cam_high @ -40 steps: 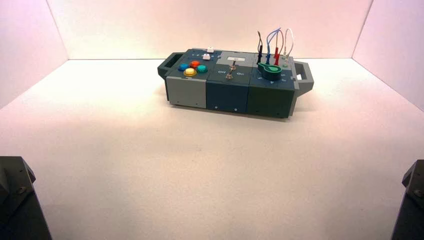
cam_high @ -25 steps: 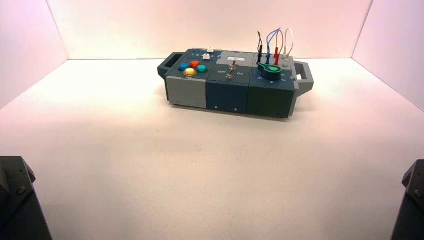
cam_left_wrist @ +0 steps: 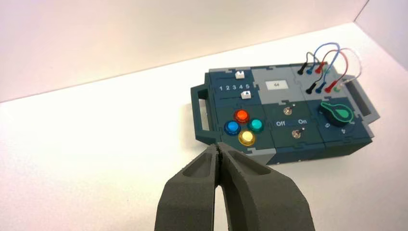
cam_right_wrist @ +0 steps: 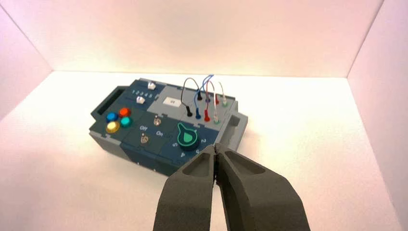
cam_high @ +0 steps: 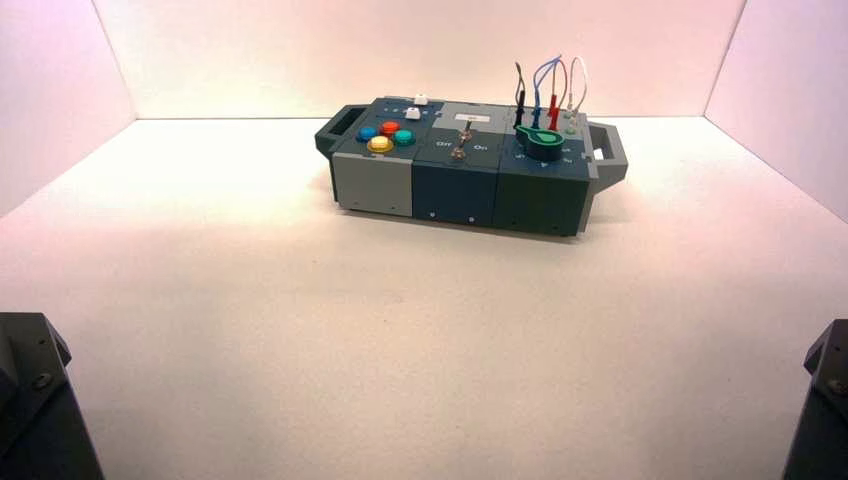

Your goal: Move the bottom slider to position 1.

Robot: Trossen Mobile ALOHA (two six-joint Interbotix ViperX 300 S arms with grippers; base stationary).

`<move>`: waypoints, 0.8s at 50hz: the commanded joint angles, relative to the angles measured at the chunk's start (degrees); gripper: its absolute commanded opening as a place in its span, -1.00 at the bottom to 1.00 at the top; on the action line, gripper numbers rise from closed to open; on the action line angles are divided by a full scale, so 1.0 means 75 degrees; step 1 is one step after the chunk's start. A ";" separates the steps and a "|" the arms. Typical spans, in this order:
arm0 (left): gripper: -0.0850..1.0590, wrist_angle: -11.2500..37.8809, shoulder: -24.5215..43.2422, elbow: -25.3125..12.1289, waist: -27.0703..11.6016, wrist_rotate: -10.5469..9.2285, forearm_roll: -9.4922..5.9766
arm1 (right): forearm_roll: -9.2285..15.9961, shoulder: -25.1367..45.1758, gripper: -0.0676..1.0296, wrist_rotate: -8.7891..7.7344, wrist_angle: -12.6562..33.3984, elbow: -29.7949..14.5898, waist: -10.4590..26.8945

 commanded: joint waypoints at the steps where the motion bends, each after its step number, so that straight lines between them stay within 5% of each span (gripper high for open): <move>1: -0.91 -0.0012 0.0434 -0.0469 -0.0047 0.0047 0.0000 | 0.0023 0.0715 -0.91 0.0023 0.0070 -0.0270 0.0047; 19: -0.91 0.0000 0.2754 -0.1395 -0.0047 0.0328 0.0047 | 0.0000 0.2848 -0.91 0.0047 0.0117 -0.0809 0.0012; 40: -0.91 -0.0012 0.4430 -0.2449 0.0000 0.0434 0.0059 | 0.0012 0.4313 -0.91 0.0047 -0.0129 -0.1371 0.0012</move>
